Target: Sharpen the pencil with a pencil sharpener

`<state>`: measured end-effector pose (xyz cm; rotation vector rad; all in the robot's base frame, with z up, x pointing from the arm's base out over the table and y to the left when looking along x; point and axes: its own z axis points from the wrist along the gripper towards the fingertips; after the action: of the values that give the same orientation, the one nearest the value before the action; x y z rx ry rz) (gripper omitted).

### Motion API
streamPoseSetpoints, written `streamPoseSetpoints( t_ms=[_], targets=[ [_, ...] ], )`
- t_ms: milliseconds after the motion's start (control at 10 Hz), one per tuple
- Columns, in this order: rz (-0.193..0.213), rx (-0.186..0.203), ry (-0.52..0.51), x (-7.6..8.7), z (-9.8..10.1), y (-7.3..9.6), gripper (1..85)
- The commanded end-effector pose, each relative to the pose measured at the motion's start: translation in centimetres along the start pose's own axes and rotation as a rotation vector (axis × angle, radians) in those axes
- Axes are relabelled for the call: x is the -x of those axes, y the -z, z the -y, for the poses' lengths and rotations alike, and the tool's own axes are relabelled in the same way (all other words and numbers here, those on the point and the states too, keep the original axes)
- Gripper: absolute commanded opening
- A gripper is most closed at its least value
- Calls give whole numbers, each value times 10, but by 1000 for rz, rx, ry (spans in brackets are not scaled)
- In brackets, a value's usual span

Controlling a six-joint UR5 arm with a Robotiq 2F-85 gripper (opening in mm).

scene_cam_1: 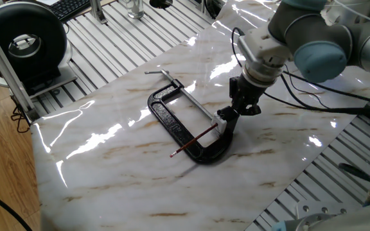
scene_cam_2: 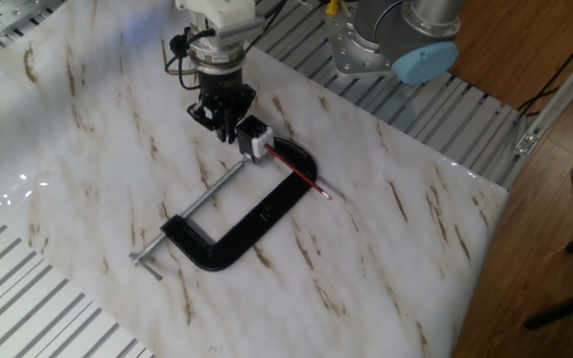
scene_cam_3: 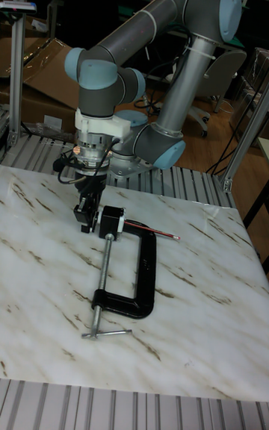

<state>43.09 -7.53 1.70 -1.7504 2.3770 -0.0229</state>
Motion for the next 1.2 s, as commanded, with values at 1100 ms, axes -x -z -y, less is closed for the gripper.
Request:
streamPoseSetpoints(
  t_ms=[1100],
  targets=[
    [86, 48, 191, 15, -21, -4, 10]
  ],
)
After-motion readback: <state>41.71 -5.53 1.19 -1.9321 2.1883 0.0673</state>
